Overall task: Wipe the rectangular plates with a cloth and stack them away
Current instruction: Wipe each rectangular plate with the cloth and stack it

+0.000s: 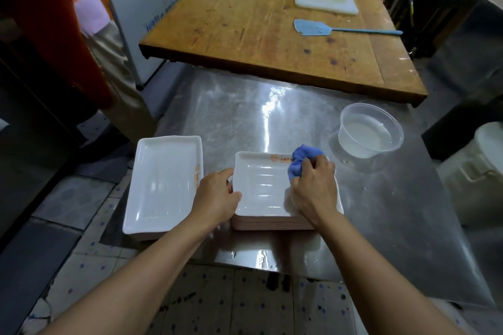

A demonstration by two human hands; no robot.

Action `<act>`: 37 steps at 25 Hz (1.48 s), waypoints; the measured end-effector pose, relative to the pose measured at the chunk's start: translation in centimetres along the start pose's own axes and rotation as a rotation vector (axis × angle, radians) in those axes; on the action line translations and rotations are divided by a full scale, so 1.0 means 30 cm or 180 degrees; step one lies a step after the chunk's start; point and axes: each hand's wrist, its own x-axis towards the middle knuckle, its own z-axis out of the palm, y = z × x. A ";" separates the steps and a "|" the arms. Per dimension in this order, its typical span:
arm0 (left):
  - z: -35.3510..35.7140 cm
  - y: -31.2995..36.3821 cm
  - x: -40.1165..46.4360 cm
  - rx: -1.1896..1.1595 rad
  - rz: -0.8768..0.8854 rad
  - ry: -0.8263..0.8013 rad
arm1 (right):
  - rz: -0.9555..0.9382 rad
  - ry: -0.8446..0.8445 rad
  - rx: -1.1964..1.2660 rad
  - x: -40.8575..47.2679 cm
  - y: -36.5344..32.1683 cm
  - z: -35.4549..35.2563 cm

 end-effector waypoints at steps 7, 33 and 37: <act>0.007 0.003 -0.004 -0.0062 -0.0014 -0.0023 | -0.0730 -0.0403 0.0373 -0.021 -0.170 0.050; 0.007 0.049 -0.004 0.0511 -0.0021 0.0008 | -0.0681 -0.0617 -0.0517 -0.184 0.125 -0.130; 0.004 0.048 0.009 0.0521 0.0015 0.0022 | -0.0601 -0.0564 -0.0884 -0.098 0.130 -0.120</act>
